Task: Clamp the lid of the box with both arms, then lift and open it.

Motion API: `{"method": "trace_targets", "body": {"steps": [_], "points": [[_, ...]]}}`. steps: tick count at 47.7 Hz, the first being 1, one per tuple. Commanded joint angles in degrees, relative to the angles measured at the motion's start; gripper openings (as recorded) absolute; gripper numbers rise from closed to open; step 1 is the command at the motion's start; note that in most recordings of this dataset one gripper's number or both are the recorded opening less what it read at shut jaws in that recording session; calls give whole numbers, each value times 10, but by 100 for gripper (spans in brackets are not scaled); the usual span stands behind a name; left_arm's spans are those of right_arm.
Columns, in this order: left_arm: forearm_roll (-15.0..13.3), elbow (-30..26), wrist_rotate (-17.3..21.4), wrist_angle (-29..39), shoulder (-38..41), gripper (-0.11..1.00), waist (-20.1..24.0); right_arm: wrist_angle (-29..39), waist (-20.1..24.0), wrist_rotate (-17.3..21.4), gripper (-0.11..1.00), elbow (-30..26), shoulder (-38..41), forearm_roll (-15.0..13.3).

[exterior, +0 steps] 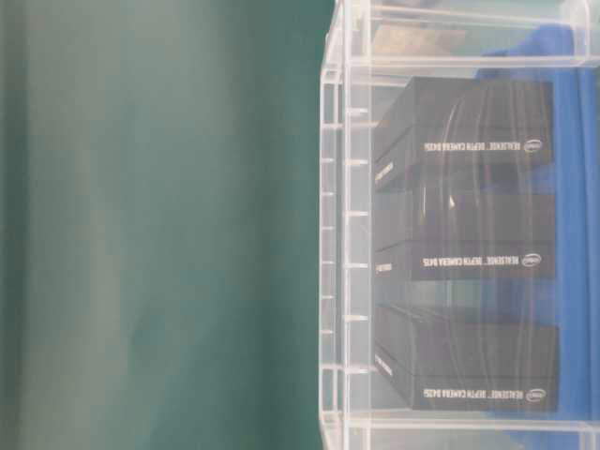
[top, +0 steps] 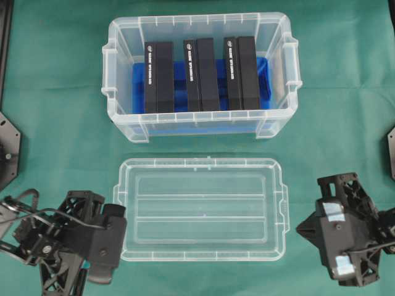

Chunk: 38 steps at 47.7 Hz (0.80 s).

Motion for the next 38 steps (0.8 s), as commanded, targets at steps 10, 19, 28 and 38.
{"method": "trace_targets", "body": {"steps": [10, 19, 28, 38], "points": [[111, -59, 25, -9, -62, 1, 19, -2, 1, -1, 0, -82, -19, -108], [124, -62, 28, -10, -98, 1, 62, 16, -15, -4, 0, -109, -40, -175], [127, -61, 32, -11, -127, 1, 114, 19, -62, -5, 0, -110, -79, -209], [127, -62, 74, -28, -155, 1, 161, 15, -119, -6, 0, -105, -125, -236]]}}
